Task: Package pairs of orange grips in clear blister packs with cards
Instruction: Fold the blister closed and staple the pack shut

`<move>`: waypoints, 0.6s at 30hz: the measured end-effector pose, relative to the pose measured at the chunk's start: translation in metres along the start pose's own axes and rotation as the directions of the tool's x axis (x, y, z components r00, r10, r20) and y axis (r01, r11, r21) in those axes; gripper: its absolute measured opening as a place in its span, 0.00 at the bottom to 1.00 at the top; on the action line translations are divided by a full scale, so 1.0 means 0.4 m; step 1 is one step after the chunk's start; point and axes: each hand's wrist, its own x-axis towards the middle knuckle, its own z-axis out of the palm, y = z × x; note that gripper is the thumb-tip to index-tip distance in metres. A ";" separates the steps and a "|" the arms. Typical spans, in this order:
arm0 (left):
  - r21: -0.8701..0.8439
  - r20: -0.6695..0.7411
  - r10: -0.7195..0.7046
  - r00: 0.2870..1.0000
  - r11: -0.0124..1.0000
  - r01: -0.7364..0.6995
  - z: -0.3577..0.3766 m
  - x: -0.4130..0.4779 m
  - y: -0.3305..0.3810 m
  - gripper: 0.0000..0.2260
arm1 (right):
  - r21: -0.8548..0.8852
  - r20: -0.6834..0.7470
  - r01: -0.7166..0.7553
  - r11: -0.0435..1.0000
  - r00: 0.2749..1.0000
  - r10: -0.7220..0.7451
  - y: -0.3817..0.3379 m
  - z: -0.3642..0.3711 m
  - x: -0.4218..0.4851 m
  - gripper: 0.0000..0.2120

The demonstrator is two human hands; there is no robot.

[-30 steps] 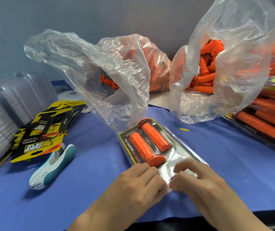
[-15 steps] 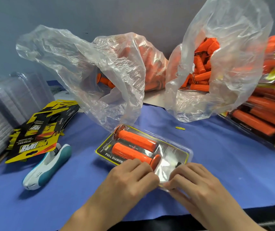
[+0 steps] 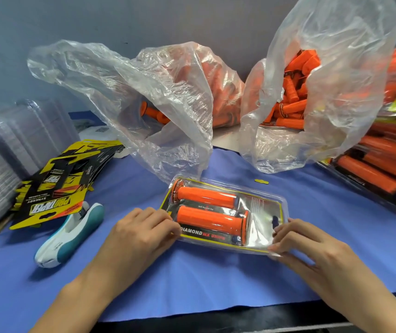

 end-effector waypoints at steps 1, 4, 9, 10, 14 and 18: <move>0.012 0.004 -0.021 1.000 1.000 0.021 -0.006 -0.002 -0.015 0.08 | 0.003 0.000 -0.004 1.000 1.000 0.004 0.000 0.000 0.002 0.09; 0.032 0.024 -0.054 0.998 0.998 0.053 -0.017 -0.006 -0.037 0.08 | 0.001 0.012 0.007 1.000 1.000 -0.007 -0.001 0.012 0.003 0.08; 0.028 -0.010 -0.080 0.997 0.996 0.080 -0.005 0.007 -0.011 0.06 | 0.009 0.008 -0.041 0.999 0.999 0.041 -0.002 0.015 0.008 0.09; 0.013 -0.022 -0.070 0.997 0.997 0.070 -0.002 0.010 -0.004 0.05 | 0.016 0.005 -0.049 0.999 0.999 0.049 -0.002 0.016 0.009 0.08; -0.044 0.034 0.015 0.999 0.999 -0.014 0.011 0.012 0.025 0.09 | 0.034 0.008 -0.061 0.998 0.998 0.060 -0.002 0.021 0.005 0.06; -0.042 0.030 0.009 1.000 0.999 -0.008 0.003 0.017 0.034 0.09 | -0.095 0.020 -0.027 0.995 0.999 0.029 -0.005 0.027 0.011 0.07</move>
